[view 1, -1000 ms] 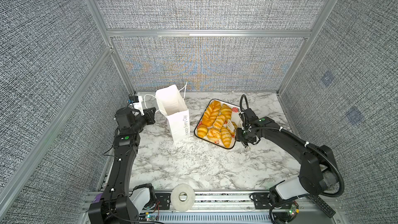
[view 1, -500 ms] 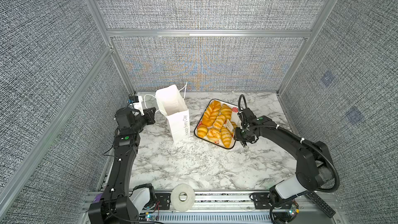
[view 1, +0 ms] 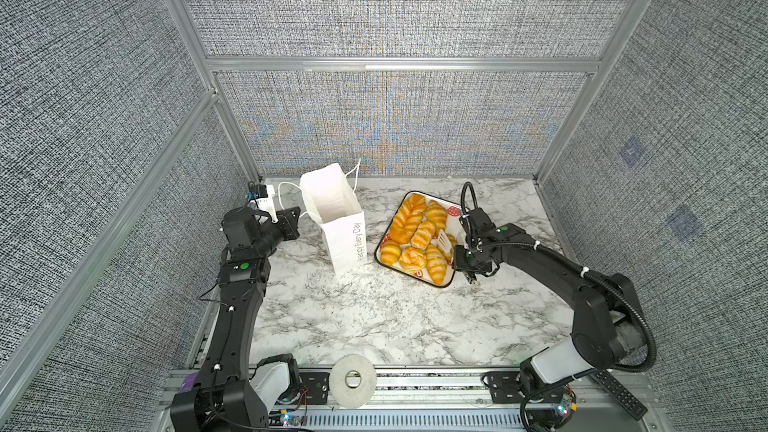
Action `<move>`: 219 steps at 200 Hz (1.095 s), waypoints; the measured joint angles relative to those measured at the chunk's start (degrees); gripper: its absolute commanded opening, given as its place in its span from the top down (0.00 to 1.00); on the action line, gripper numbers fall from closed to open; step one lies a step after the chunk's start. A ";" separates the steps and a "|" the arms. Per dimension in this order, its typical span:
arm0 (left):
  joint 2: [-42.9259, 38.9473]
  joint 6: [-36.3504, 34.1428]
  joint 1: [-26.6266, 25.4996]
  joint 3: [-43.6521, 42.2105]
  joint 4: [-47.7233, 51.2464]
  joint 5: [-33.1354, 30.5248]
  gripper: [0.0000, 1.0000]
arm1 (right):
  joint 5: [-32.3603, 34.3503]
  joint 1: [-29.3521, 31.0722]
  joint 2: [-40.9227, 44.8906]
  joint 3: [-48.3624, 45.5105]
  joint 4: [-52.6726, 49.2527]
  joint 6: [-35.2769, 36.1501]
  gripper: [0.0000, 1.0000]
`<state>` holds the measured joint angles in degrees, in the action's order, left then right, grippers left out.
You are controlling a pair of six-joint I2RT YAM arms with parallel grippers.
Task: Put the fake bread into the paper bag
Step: 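Lower the tongs onto another yellow-striped roll and close them, then lift the clamped roll up from the tray with the tongs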
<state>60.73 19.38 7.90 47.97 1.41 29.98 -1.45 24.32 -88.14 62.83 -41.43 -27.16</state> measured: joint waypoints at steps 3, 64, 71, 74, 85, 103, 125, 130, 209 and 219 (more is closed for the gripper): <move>0.00 0.00 0.00 0.00 0.00 0.00 1.00 | 0.02 -0.04 0.07 0.02 -0.04 0.02 0.63; -0.20 -0.04 0.00 0.00 0.02 -0.02 1.00 | 0.83 -0.68 1.92 0.28 -1.05 0.50 0.70; -0.20 -0.04 0.00 0.00 0.02 -0.02 1.00 | 0.87 -0.74 2.23 0.42 -1.27 0.63 0.70; -0.20 -0.04 0.00 0.00 0.02 -0.02 1.00 | 0.90 -0.81 2.36 0.48 -1.33 0.63 0.70; -0.20 -0.04 0.00 0.00 0.00 -0.02 1.00 | 1.11 -1.14 2.86 0.68 -1.64 0.68 0.70; -0.20 -0.04 0.00 0.00 0.00 -0.02 1.00 | 1.40 -1.66 3.39 1.29 -2.23 0.81 0.70; -0.20 -0.07 0.00 0.00 0.02 -0.02 1.00 | 1.62 -1.88 3.98 2.47 -2.99 0.85 0.70; -0.20 -0.07 0.00 0.00 0.00 -0.02 1.00 | 1.62 -1.90 4.09 2.84 -3.15 0.94 0.70; -0.20 -0.09 0.00 0.00 0.02 -0.02 1.00 | -2.01 -2.16 5.81 11.76 -4.72 1.55 0.70; -0.20 -0.09 0.00 0.00 0.02 -0.04 1.00 | -3.41 -2.10 6.38 12.63 -4.35 1.40 0.70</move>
<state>60.53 19.29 7.90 47.97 1.43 29.93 -4.86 22.22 -81.76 75.46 -45.78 -25.76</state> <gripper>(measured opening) 0.054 0.300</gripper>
